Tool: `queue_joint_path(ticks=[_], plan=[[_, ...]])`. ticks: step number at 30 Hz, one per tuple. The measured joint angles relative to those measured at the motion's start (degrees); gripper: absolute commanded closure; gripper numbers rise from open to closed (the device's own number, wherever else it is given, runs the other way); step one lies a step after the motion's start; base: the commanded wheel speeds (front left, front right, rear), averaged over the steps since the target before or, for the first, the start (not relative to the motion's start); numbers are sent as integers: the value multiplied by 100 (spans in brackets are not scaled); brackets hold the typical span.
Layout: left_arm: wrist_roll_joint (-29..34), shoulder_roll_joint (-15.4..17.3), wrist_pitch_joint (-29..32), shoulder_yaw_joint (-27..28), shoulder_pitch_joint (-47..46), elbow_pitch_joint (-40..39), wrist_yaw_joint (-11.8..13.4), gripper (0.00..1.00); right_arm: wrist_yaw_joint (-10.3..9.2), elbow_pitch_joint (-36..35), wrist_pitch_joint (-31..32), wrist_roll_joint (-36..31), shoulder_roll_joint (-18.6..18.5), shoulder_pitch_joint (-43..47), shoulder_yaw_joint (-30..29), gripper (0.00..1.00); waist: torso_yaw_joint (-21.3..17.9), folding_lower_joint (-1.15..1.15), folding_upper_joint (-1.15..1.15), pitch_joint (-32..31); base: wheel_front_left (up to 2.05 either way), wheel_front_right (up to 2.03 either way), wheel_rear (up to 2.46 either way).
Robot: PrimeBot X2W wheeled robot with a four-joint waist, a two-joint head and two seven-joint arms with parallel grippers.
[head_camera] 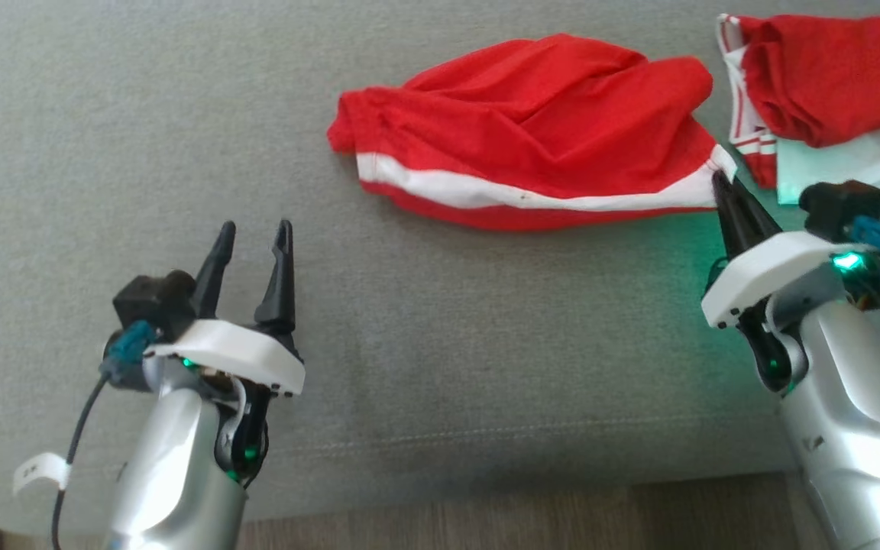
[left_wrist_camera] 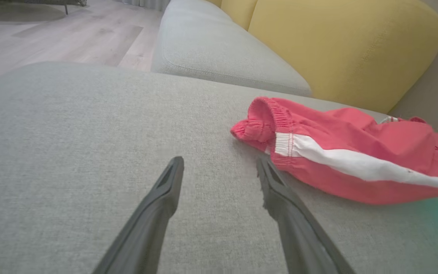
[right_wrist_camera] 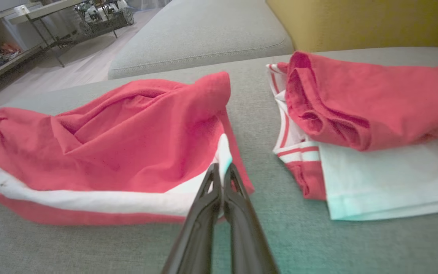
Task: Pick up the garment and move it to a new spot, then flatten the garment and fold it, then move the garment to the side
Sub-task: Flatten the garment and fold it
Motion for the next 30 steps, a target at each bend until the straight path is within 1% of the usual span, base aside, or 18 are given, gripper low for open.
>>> queue_joint_path(ticks=[5,9,10,13,17,30], plan=[[0,-1,-1,-74,37,136,-79,0,0,-309,-16,-32,142,258,-260,100,-166,0,0,-21,0,0,0],[42,-5,0,-288,-19,386,-198,0,0,-472,66,-32,222,364,-302,100,-307,0,0,22,0,0,0],[42,-5,0,-420,-115,554,-287,0,0,-525,116,-32,261,374,-312,100,-375,0,0,52,0,0,0],[91,-11,0,-579,-291,757,-341,0,0,-603,137,-32,324,373,-311,100,-443,0,0,100,0,0,0],[280,12,0,-632,-529,951,-345,0,0,-679,209,-34,334,370,-312,100,-481,0,0,166,0,0,0],[898,120,0,-1148,-1066,1470,-389,0,0,-856,288,-133,355,350,-355,100,-410,0,0,346,0,0,0]])
